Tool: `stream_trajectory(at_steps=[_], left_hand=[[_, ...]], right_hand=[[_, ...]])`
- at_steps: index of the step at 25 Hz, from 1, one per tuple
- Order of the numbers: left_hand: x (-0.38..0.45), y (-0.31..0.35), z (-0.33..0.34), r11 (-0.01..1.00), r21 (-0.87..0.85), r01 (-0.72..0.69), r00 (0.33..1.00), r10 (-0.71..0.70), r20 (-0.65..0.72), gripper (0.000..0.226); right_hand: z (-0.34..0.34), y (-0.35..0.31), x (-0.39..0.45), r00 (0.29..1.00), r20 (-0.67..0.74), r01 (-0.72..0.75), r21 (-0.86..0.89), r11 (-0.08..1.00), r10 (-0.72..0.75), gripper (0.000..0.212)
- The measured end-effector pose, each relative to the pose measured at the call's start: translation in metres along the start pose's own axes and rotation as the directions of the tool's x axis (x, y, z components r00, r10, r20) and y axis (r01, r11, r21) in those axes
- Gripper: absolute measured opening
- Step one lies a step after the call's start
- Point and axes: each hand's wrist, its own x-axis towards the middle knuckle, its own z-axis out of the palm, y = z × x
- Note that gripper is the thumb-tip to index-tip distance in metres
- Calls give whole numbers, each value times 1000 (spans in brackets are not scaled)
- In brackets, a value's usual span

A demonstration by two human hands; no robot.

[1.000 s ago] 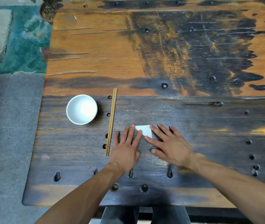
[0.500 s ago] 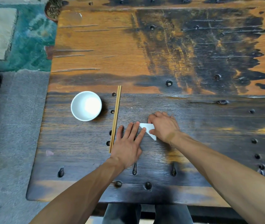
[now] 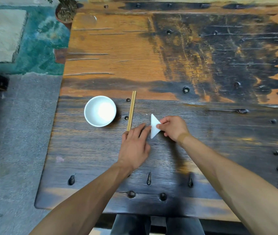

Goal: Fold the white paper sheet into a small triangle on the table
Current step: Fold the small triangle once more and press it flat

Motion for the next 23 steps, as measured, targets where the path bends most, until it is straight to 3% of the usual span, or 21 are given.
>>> stream_trajectory(at_steps=[2, 10, 14, 16, 18, 20, 23], left_hand=[[3, -6, -3, 998, 54, -29, 999, 27, 43, 55], [12, -18, -9, 950, 232, -208, 968, 166, 188, 61], [13, -14, -10, 926, 273, -259, 950, 194, 245, 64], [14, -14, -12, 915, 299, -270, 946, 194, 261, 65], [15, -14, -13, 901, 324, -287, 941, 202, 271, 65], [14, -14, -14, 891, 335, -305, 938, 220, 269, 65], [12, -17, -16, 881, 320, -348, 929, 278, 244, 66]], right_hand=[[10, -7, 1, 999, -42, -2, -21, 1000, 1, 5], [17, -16, 1, 976, -136, 110, -372, 922, -171, 14], [21, -7, 0, 942, -172, 178, -471, 864, -287, 31], [21, -1, 0, 879, -152, 271, -621, 736, -452, 44], [18, 8, 0, 791, 0, 395, -763, 512, -612, 51], [15, 17, -1, 751, 153, 470, -807, 358, -642, 52], [17, 28, -5, 789, 191, 464, -808, 362, -583, 56]])
